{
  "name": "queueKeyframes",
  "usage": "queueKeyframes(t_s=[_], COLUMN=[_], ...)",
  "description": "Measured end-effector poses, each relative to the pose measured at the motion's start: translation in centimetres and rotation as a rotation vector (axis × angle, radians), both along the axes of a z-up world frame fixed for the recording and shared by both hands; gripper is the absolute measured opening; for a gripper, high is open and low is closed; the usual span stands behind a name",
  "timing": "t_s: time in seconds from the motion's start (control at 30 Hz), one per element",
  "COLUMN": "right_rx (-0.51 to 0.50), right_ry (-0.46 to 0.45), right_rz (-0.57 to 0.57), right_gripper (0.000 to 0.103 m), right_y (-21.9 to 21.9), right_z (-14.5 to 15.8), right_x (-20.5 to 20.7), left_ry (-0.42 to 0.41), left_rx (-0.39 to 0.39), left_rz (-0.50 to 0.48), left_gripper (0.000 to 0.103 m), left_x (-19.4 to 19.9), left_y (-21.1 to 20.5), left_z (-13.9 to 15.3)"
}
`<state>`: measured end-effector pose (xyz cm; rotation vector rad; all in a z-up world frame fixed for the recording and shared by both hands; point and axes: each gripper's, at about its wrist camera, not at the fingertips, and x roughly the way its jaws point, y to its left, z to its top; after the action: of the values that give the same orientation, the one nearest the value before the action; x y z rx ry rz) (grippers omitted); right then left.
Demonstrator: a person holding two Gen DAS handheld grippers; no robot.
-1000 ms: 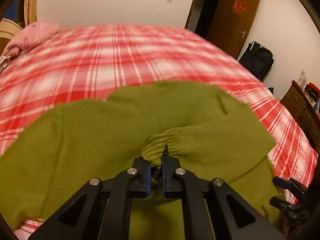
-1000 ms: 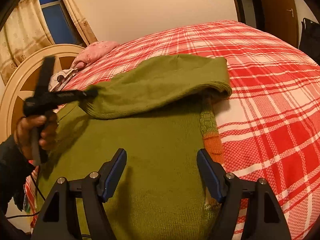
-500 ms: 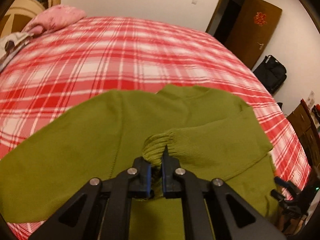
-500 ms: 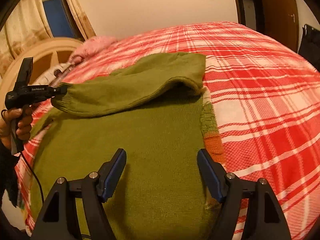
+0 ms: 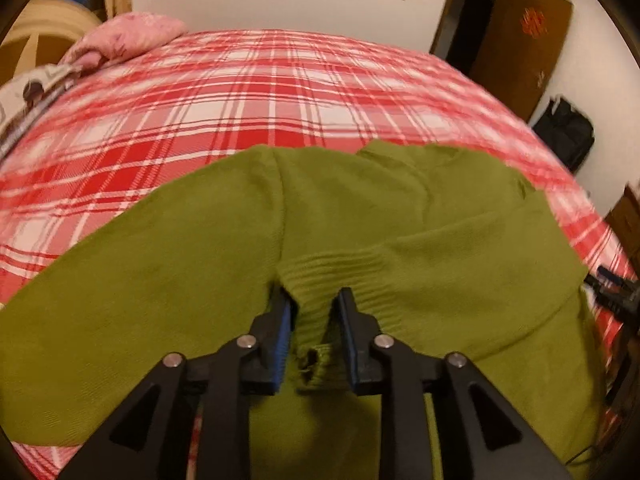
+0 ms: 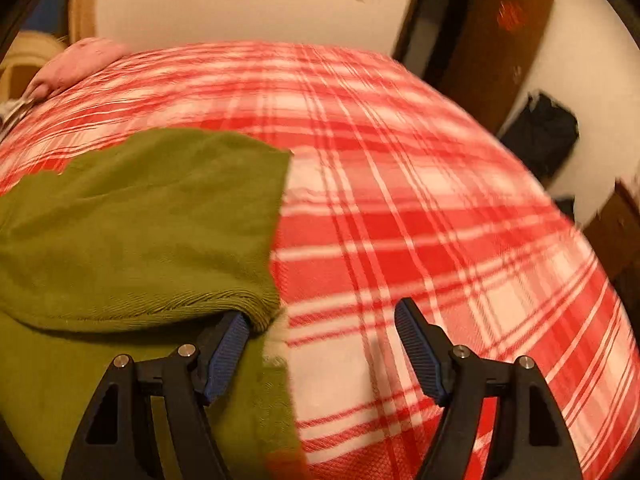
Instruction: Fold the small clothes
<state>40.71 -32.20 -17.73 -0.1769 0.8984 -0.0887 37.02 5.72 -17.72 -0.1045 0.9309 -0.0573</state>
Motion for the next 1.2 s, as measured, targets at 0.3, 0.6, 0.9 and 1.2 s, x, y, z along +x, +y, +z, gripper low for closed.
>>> queueKeyframes(t_s=[0.3,0.6,0.9,1.2], right_rx=[0.002,0.235,0.073,0.125], right_ry=[-0.105,0.071,0.074,0.037], right_rz=[0.037,0.230,0.200,0.406], right_gripper=[0.077,0.077,0.074,0.074], right_y=[0.8,5.9,4.6,14.9], right_z=[4.7,1.3,0.6,1.5], right_x=[-3.6,2.3,0.9,-1.5], left_ry=[-0.010,-0.032,-0.071,-0.066], left_rx=[0.157,0.127,0.097,0.059], left_rz=[-0.045,0.001,-0.034,0.044], left_gripper=[0.041,0.043,0.048,0.068], left_x=[-2.5,-3.0,-4.6,-7.5], left_y=[-1.3,-1.2,-0.5,2.0], left_z=[-0.1,-0.6,-0.1,0.4])
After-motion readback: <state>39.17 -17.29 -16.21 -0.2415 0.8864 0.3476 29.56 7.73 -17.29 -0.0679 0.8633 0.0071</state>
